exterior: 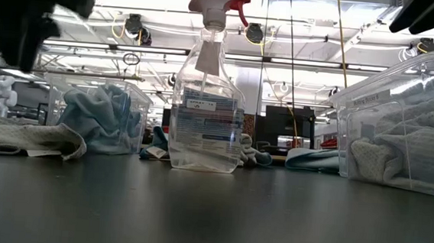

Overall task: Sort microfiber towel by color & place in baskets
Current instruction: Put the bottom gray towel into the right transparent bin

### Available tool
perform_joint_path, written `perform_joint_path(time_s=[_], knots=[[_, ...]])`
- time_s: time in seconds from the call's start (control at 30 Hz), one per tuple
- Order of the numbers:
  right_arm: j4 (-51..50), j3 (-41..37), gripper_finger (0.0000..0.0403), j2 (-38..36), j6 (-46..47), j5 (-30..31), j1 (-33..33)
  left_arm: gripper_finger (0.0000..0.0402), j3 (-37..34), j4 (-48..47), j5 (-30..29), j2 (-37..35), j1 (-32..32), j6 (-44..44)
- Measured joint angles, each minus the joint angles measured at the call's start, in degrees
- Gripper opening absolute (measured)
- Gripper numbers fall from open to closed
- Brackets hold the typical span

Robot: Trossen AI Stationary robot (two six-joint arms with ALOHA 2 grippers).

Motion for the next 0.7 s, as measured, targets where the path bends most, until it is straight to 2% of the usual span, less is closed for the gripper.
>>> perform_joint_path(time_s=[0.17,0.4,0.53,0.7], knots=[[-0.1,0.0,0.0196,0.0,0.0,-0.2,0.0,0.0199,-6.5,2.1,0.0,0.0,-0.8,-5.0],[0.0,0.0,0.0196,0.0,0.0,-0.2,0.0,0.0199,-13.1,11.2,-0.2,0.0,-0.8,-6.7],[0.0,0.0,0.0196,0.0,0.0,-0.2,0.0,0.0199,-16.5,11.6,-0.9,0.0,-0.8,-9.1],[0.0,0.0,0.0196,0.0,0.0,-0.2,0.0,0.0199,-21.2,17.6,-1.0,0.0,-0.6,-10.6]])
